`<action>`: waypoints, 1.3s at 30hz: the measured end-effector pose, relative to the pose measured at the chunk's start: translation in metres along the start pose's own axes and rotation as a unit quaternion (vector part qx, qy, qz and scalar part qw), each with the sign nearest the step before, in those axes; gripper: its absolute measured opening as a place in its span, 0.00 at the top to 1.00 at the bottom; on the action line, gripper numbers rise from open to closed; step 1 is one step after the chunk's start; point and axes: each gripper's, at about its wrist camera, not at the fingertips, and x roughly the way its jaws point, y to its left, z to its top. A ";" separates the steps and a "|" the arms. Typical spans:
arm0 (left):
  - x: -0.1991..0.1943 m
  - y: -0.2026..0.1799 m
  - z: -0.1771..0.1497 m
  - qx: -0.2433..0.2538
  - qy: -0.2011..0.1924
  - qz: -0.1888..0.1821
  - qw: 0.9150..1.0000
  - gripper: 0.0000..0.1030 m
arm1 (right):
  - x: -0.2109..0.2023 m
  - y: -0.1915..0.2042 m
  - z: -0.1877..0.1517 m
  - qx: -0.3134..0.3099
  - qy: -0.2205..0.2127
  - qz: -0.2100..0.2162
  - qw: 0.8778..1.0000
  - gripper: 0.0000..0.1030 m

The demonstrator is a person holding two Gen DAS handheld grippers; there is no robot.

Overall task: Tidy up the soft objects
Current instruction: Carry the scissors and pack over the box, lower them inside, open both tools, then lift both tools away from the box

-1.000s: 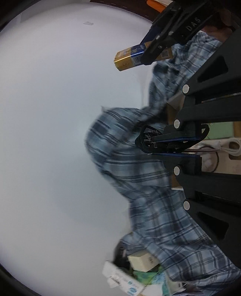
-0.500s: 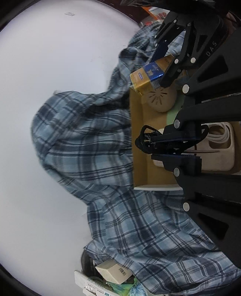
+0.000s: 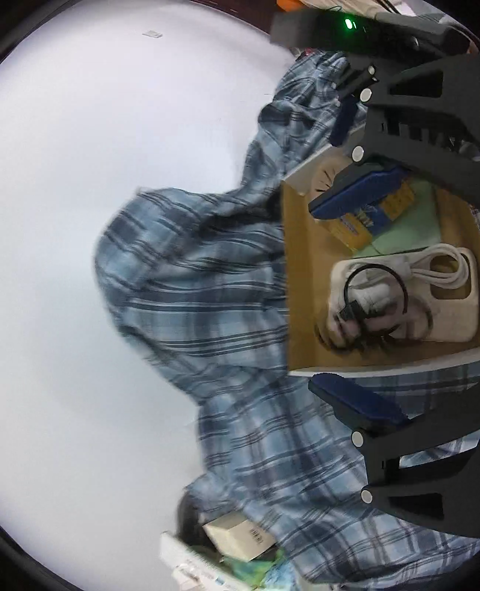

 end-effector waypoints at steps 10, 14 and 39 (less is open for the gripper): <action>-0.003 0.000 0.002 0.000 0.001 -0.003 1.000 0.16 | -0.004 -0.002 0.000 0.001 -0.012 -0.004 1.000 0.14; -0.006 -0.002 0.004 0.002 0.001 -0.001 1.000 0.16 | -0.005 -0.004 0.000 0.005 -0.014 -0.004 1.000 0.14; -0.207 -0.046 -0.042 0.069 -0.249 0.017 0.966 0.00 | -0.205 -0.021 -0.031 0.011 -0.277 -0.042 0.960 0.00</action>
